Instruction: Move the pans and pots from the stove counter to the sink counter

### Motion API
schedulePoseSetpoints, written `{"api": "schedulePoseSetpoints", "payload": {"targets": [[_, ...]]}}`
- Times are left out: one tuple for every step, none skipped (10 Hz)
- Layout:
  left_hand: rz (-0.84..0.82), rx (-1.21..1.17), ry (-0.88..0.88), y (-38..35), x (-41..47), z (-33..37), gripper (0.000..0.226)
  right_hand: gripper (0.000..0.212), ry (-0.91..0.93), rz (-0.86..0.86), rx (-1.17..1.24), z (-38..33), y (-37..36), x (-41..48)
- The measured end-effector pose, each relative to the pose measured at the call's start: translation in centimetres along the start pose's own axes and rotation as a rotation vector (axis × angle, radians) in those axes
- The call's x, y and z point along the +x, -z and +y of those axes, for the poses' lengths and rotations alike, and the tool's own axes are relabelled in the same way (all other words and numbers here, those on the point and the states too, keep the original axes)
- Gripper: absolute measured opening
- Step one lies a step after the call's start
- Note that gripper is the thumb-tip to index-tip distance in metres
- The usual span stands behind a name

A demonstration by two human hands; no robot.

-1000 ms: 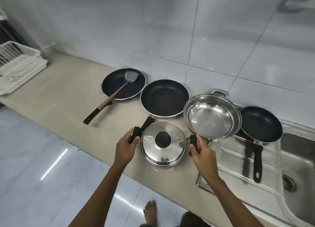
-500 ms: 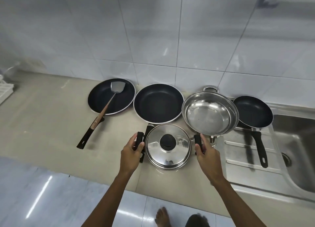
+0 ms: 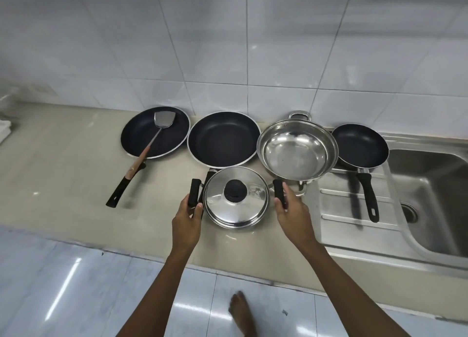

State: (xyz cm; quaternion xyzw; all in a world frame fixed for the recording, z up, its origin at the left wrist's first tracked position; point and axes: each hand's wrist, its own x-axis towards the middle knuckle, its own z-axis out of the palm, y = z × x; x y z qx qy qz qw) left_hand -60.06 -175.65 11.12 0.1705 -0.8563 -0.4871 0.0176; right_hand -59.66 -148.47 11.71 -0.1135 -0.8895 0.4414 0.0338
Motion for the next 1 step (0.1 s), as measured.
{"api": "schedulePoseSetpoints", "payload": {"targets": [[0.061,0.03,0.014,-1.39,-3.6,-0.56,0.041,0.061,0.085,-0.068,-0.042,1.53,1.05,-2.47]]}}
